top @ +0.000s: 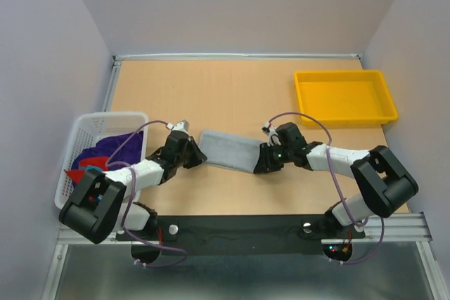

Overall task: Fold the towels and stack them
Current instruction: Fold the towel

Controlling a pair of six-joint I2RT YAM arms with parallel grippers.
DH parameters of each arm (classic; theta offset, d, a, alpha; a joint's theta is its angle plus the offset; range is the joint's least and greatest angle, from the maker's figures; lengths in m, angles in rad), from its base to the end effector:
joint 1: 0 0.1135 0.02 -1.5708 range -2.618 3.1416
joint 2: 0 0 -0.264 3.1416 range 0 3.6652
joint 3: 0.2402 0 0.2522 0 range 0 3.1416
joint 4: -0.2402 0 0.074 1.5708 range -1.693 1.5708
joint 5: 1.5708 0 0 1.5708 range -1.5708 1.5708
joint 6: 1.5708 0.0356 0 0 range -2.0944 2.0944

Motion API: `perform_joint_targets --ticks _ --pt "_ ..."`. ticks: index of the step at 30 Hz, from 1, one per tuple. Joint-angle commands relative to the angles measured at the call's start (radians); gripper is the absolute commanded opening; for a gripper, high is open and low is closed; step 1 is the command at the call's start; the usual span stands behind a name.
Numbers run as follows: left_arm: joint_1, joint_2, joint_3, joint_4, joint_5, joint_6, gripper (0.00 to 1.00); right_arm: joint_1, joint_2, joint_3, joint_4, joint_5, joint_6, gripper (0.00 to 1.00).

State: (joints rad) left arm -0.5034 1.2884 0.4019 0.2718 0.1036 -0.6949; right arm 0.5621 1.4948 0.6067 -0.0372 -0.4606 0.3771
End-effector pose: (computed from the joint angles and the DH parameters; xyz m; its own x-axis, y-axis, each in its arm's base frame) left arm 0.2060 -0.1176 0.1521 -0.7427 -0.3181 -0.5893 0.1020 0.8161 -0.5689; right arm 0.2156 0.1545 0.1399 -0.8875 -0.1692 -0.4286 -0.4053 0.7290 0.5516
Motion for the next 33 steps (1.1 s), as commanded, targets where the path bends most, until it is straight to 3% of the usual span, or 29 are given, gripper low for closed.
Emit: perform_joint_targets --ticks 1,6,14,21,26,33 --pt "-0.004 -0.072 -0.061 0.017 -0.038 -0.089 0.2 -0.03 -0.053 -0.068 -0.013 0.163 0.042 0.27" --pt "-0.004 -0.26 -0.086 -0.063 -0.044 -0.109 0.24 -0.037 -0.142 -0.058 -0.013 0.194 0.051 0.28" --pt "-0.023 -0.406 -0.005 -0.102 -0.015 -0.147 0.32 -0.037 -0.228 0.079 0.048 0.194 0.063 0.41" --pt "-0.029 -0.217 0.028 0.073 0.002 -0.138 0.28 -0.037 -0.096 0.102 0.276 0.235 0.074 0.39" --pt "-0.096 -0.089 -0.03 0.18 -0.022 -0.205 0.24 -0.071 0.028 0.01 0.437 0.269 0.111 0.36" --pt "-0.119 -0.037 -0.15 0.233 -0.076 -0.31 0.18 -0.14 0.09 -0.079 0.502 0.272 0.118 0.36"
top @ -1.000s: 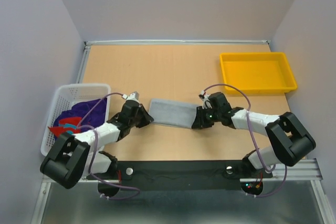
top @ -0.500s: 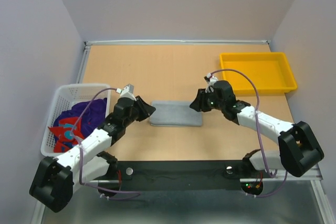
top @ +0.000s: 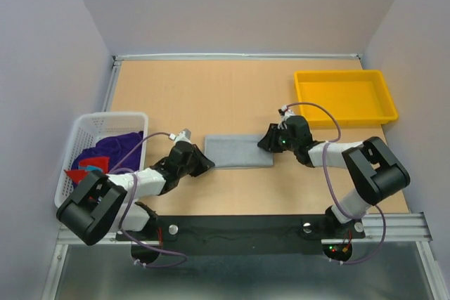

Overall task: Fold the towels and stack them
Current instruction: Fold the towel

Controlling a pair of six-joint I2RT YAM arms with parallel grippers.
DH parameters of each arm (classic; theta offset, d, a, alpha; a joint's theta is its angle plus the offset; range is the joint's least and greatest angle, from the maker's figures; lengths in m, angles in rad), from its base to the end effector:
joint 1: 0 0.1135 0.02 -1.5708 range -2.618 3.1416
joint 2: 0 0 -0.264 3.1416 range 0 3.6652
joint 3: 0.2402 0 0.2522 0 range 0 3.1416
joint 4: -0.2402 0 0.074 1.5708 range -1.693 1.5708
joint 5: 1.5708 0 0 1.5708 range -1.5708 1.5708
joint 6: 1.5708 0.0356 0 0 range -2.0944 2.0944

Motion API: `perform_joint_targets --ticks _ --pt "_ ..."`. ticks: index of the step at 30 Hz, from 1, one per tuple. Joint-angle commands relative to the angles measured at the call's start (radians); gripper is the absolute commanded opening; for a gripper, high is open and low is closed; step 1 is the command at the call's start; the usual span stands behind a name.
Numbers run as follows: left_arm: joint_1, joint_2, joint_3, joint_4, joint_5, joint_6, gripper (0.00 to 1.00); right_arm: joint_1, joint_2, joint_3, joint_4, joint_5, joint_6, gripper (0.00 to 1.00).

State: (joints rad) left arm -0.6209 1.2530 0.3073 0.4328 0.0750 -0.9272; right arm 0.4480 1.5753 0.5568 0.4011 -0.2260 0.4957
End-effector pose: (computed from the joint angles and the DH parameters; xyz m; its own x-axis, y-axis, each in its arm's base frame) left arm 0.1814 -0.1330 0.1470 -0.7461 -0.4471 -0.4935 0.0607 0.6923 -0.7191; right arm 0.2574 0.1326 0.1375 -0.7381 0.1596 -0.6555 -0.2680 0.8223 0.5019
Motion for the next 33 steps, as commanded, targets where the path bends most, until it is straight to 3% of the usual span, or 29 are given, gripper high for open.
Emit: perform_joint_targets --ticks 1,7,13,18,27,33 --pt "0.0 -0.01 -0.065 0.073 -0.055 -0.084 0.17 -0.028 -0.017 -0.028 0.059 0.025 -0.009 0.36" --pt "-0.002 -0.141 -0.036 -0.02 -0.1 -0.044 0.18 -0.023 -0.103 0.06 -0.073 -0.169 -0.063 0.43" --pt "-0.017 -0.268 0.019 -0.104 -0.122 -0.039 0.19 0.027 -0.155 0.078 -0.091 -0.337 -0.051 0.45" --pt "-0.019 -0.226 0.026 -0.102 -0.19 -0.027 0.19 0.139 -0.083 0.11 -0.073 -0.415 -0.062 0.44" --pt "-0.019 0.017 0.0 -0.008 -0.201 -0.094 0.13 0.196 0.104 0.083 0.019 -0.375 -0.069 0.42" --pt "0.018 0.01 -0.025 -0.031 -0.239 -0.134 0.08 0.192 0.037 0.063 -0.075 -0.231 -0.101 0.41"
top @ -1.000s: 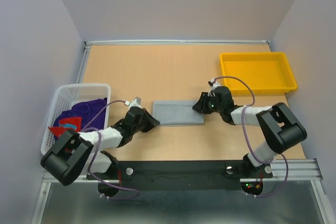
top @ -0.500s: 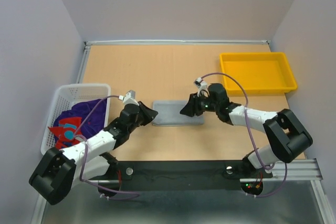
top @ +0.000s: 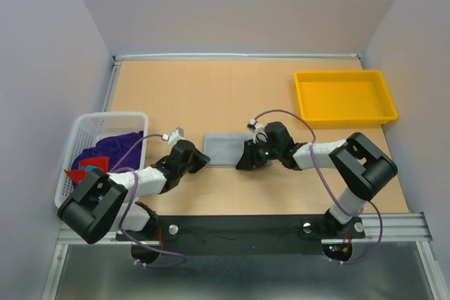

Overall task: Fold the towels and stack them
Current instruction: Fold the towel

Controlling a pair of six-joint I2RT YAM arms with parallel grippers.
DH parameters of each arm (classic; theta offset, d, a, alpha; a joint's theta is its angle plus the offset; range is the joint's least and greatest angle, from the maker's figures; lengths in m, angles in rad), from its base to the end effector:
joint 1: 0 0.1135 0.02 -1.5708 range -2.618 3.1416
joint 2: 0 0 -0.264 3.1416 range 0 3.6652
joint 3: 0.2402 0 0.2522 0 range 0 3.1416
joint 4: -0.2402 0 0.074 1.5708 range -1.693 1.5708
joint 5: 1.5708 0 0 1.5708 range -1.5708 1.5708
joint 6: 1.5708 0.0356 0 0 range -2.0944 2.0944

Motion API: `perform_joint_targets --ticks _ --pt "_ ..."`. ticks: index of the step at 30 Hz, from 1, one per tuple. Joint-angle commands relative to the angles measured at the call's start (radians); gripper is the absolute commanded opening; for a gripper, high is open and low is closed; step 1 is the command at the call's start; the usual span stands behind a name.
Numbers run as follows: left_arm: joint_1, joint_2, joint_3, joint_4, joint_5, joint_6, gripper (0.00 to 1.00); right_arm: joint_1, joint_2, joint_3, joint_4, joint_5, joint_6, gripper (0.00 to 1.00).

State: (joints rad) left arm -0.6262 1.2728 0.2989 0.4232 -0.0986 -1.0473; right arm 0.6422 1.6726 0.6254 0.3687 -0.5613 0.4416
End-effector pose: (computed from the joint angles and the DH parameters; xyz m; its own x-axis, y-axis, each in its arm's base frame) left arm 0.1828 -0.1279 0.1397 -0.6582 -0.5876 -0.4706 -0.1096 0.6933 -0.7123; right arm 0.2308 0.1963 0.1286 -0.8129 -0.1562 -0.5611 -0.5436 0.5492 0.6348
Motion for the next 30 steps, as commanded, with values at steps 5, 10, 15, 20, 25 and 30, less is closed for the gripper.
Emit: perform_joint_targets --ticks 5,10,15,20,25,30 --pt "0.046 -0.035 0.12 -0.174 -0.145 0.128 0.15 -0.015 -0.264 0.069 -0.233 0.341 -0.127 0.49" --pt "0.045 0.008 0.351 -0.346 -0.199 0.331 0.37 -0.104 -0.336 0.151 -0.464 0.557 -0.181 0.76" --pt "-0.035 0.052 0.546 -0.469 -0.231 0.428 0.73 -0.196 -0.407 0.16 -0.588 0.793 -0.164 1.0" --pt "-0.232 0.222 0.786 -0.584 -0.276 0.458 0.82 -0.314 -0.441 0.148 -0.663 0.917 -0.086 1.0" --pt "-0.395 0.46 1.054 -0.71 -0.329 0.495 0.82 -0.383 -0.453 0.12 -0.674 0.908 -0.005 1.0" --pt "-0.474 0.663 1.255 -0.771 -0.345 0.536 0.65 -0.403 -0.455 0.077 -0.672 0.949 0.039 1.0"
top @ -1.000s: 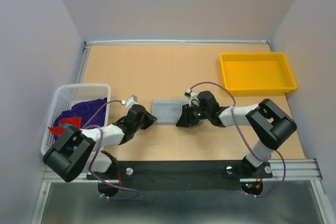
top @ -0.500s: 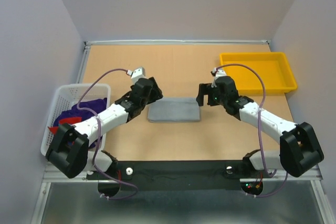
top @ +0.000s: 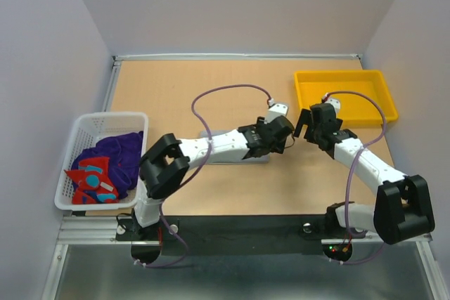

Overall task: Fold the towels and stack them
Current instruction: Fold the towel, then neatly place the folded towel into the bin

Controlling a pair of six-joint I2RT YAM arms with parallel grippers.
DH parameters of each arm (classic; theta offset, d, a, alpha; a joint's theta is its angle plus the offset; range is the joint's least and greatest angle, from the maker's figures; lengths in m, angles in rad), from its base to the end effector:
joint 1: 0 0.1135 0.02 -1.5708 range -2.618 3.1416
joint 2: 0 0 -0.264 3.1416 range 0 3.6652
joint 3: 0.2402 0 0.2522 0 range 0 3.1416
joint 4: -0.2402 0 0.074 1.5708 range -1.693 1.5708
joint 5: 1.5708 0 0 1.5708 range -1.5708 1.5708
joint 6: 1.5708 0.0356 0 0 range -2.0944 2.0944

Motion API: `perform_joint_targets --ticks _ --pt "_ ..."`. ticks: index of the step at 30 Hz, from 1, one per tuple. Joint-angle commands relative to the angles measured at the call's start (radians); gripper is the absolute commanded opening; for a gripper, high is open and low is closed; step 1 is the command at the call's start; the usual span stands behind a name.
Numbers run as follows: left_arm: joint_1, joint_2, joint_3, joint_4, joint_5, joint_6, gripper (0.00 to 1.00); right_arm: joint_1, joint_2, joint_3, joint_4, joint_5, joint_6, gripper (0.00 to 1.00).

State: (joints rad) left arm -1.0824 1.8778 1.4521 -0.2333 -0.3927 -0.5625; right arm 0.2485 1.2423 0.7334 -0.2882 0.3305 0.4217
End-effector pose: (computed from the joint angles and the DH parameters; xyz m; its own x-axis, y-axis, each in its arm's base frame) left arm 0.2148 -0.3752 0.2532 -0.6024 0.0838 -0.7938 0.4169 0.8811 -0.2234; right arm 0.2483 0.0511 0.2194 -0.6379 0.2376 -0.7326 0.2721 0.9594 0.0742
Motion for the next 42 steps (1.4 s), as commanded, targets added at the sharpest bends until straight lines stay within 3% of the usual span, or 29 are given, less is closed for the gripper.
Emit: perform_joint_targets --ticks 1,4,16,22,23,26,27,28,32,42 --pt "-0.03 0.076 0.119 -0.115 -0.048 0.064 0.62 -0.012 -0.027 -0.037 -0.017 0.053 0.068 1.0" --pt "-0.056 0.15 0.174 -0.13 -0.067 0.088 0.56 -0.018 -0.029 -0.052 -0.014 0.029 0.078 1.0" --pt "-0.086 0.256 0.205 -0.19 -0.215 0.049 0.56 -0.02 -0.02 -0.088 0.007 -0.05 0.083 1.0" --pt "-0.09 0.293 0.197 -0.189 -0.183 0.035 0.55 -0.018 -0.024 -0.1 0.026 -0.114 0.088 1.0" --pt "-0.091 0.297 0.194 -0.189 -0.179 0.032 0.53 -0.02 -0.027 -0.103 0.027 -0.114 0.091 1.0" --pt "-0.093 0.32 0.171 -0.176 -0.16 0.027 0.32 -0.02 -0.033 -0.108 0.035 -0.119 0.091 1.0" --pt "-0.093 0.326 0.165 -0.178 -0.158 0.024 0.3 -0.02 -0.037 -0.109 0.037 -0.123 0.089 1.0" --pt "-0.091 0.333 0.147 -0.178 -0.158 0.01 0.2 -0.02 -0.038 -0.109 0.04 -0.136 0.089 1.0" --pt "-0.09 0.308 0.1 -0.169 -0.166 -0.005 0.0 -0.018 -0.037 -0.115 0.064 -0.209 0.078 1.0" --pt "-0.056 0.008 -0.099 0.083 -0.069 0.029 0.0 -0.018 0.018 -0.173 0.343 -0.571 0.255 1.0"
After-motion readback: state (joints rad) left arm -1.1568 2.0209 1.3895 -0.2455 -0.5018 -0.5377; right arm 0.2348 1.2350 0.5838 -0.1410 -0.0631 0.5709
